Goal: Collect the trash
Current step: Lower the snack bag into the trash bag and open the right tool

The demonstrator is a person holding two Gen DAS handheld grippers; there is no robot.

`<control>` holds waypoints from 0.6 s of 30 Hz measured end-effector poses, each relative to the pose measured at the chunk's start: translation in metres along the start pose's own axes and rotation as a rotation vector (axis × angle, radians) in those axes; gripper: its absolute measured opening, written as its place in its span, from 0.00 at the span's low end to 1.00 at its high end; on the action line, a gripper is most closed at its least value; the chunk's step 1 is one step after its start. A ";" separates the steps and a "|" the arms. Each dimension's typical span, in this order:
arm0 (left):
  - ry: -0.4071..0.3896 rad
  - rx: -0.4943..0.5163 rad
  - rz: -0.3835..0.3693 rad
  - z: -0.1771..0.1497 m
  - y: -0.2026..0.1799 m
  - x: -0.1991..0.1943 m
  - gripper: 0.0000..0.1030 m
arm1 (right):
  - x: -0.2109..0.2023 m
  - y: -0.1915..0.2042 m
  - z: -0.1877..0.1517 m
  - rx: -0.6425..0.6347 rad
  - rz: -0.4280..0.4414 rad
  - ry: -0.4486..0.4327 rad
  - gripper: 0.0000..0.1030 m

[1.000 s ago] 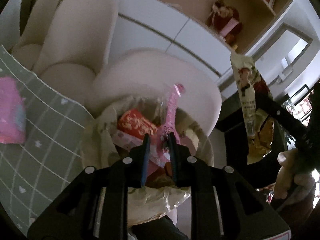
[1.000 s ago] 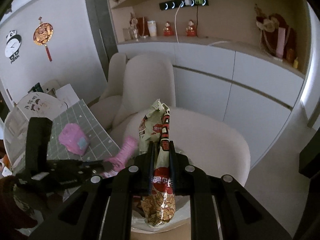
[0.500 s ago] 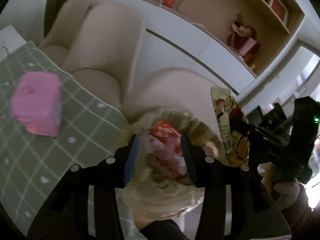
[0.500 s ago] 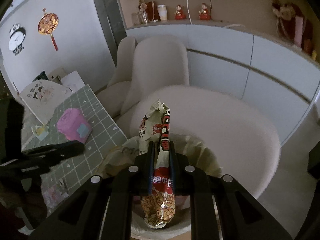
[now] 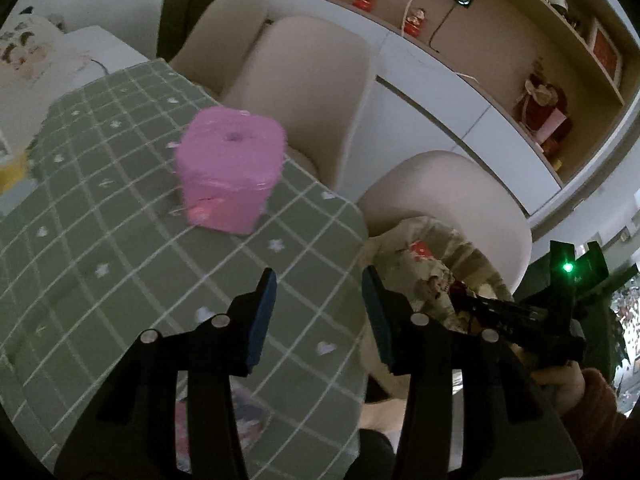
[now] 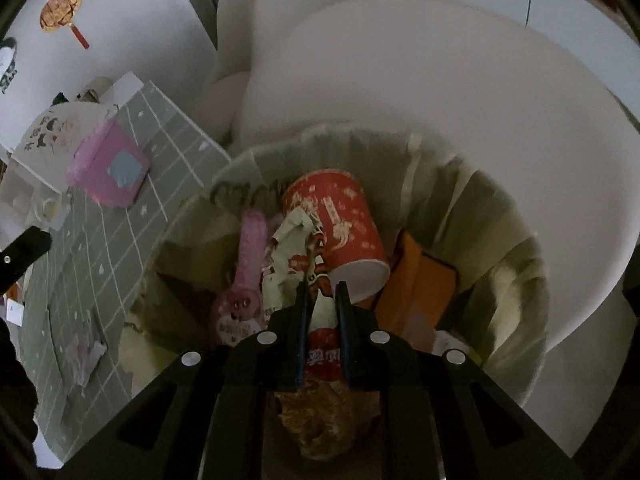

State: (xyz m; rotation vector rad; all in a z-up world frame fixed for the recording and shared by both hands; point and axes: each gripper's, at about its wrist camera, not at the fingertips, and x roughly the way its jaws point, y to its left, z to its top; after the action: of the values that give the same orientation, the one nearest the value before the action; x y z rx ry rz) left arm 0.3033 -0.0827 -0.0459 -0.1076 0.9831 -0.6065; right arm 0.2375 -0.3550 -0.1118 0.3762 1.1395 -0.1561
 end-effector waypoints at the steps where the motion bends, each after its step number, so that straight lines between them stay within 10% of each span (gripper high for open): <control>1: -0.008 0.004 0.009 -0.002 0.003 -0.005 0.41 | 0.003 0.002 -0.002 -0.003 -0.002 0.015 0.14; 18: -0.176 0.057 0.088 -0.037 0.045 -0.127 0.54 | -0.054 0.025 -0.030 0.013 -0.096 -0.185 0.45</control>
State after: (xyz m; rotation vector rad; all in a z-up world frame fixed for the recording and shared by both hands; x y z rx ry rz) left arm 0.2411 0.0279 0.0122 -0.0657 0.7950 -0.5344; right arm 0.1973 -0.3242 -0.0688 0.3116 0.9747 -0.2768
